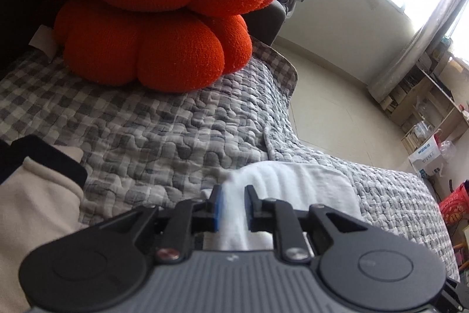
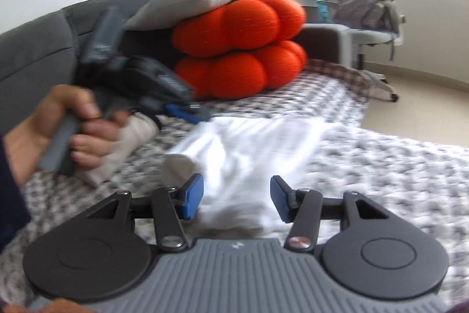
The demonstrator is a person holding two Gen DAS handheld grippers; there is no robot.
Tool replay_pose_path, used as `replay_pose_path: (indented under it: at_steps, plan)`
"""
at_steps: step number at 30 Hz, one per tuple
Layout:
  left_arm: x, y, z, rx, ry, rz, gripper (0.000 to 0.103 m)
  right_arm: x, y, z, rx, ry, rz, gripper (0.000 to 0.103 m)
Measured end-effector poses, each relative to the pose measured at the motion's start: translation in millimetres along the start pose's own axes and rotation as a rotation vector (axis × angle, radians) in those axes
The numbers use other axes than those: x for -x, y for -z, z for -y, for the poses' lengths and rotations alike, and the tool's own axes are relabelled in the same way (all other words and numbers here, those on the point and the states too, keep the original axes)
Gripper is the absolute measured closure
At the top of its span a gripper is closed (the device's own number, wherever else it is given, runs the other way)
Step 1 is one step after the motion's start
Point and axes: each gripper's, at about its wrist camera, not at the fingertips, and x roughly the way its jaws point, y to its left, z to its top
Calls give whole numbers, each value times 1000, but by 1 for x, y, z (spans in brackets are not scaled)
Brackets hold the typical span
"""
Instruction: Fold clothes
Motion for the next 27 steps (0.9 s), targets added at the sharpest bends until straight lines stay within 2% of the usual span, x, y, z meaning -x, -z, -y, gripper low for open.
replay_pose_path:
  at_steps: [4,7,8,10,11,12,13,14,17,20,22,24,25,26,27]
  plan:
    - [9,21,0,19,7,-2,76,9,10,-16,200,-20,33,49]
    - [4,36,2,37,-20,-21,75,-1,15,-24,354,-61,28,49]
    - [3,39,2,49,-26,-21,75,-8,16,-26,401,-57,13,54]
    - [3,43,-1,79,-29,-15,77,-14,23,-31,479,2,-16,62]
    - [3,44,-2,92,-33,-14,81,-17,23,-27,482,25,-28,70]
    - [3,45,-3,104,-36,-13,89,-20,23,-22,467,43,-38,79]
    - [5,46,-3,110,-32,-10,99,-23,23,-16,453,61,-49,98]
    - [8,46,-2,114,-26,-6,99,-24,22,-8,412,62,-58,103]
    - [17,47,0,126,-9,6,100,-20,21,17,275,65,-72,102]
    - [15,49,-5,141,-26,2,99,-19,23,35,210,100,-95,102]
    - [14,51,-8,150,-39,-1,99,-16,24,40,171,86,-91,101]
    - [16,51,-15,183,-5,-1,98,-8,21,39,134,39,-57,88]
    - [17,52,-16,186,8,5,93,-4,20,34,132,20,-40,76]
    - [20,51,-16,183,16,11,82,-2,18,30,134,6,-26,58]
    - [23,51,-16,184,19,19,73,-3,15,27,129,-5,-16,54]
